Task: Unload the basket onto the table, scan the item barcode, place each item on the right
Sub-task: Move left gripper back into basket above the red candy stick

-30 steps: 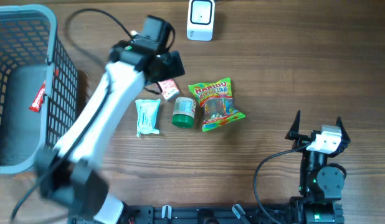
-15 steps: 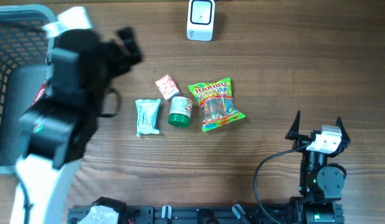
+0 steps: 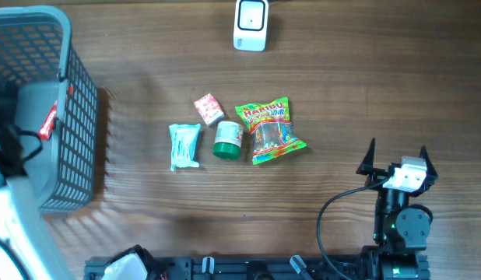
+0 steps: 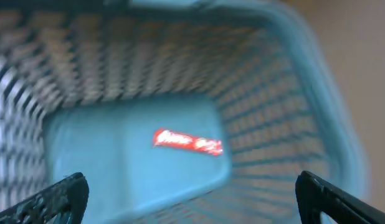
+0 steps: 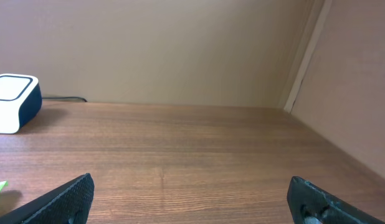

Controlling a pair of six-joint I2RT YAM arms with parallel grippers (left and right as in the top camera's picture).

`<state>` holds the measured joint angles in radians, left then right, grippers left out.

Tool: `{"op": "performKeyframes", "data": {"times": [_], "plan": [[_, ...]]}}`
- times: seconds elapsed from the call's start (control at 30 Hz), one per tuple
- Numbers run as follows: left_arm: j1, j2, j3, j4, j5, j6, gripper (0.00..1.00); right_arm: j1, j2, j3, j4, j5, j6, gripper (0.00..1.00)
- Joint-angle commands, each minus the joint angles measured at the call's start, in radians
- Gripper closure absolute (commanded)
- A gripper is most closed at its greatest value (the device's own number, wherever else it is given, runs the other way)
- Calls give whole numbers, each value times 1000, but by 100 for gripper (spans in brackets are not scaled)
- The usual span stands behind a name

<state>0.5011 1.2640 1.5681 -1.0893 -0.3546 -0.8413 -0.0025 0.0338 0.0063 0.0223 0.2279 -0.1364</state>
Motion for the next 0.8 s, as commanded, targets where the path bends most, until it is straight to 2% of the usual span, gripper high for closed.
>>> {"op": "performKeyframes", "data": {"times": [0.0, 0.1, 0.2, 0.43, 0.77], "plan": [[63, 167, 1, -42, 70, -293, 0, 5, 0, -1, 3, -12, -6, 0], [63, 280, 1, -34, 99, -299, 0, 5, 0, -1, 3, -12, -6, 1], [63, 395, 1, -32, 100, -364, 0, 5, 0, -1, 3, -12, -7, 0], [65, 638, 1, 43, 156, -638, 0, 5, 0, -1, 3, -12, -7, 0], [65, 771, 1, 240, 156, -640, 0, 5, 0, -1, 3, -12, -6, 0]]}}
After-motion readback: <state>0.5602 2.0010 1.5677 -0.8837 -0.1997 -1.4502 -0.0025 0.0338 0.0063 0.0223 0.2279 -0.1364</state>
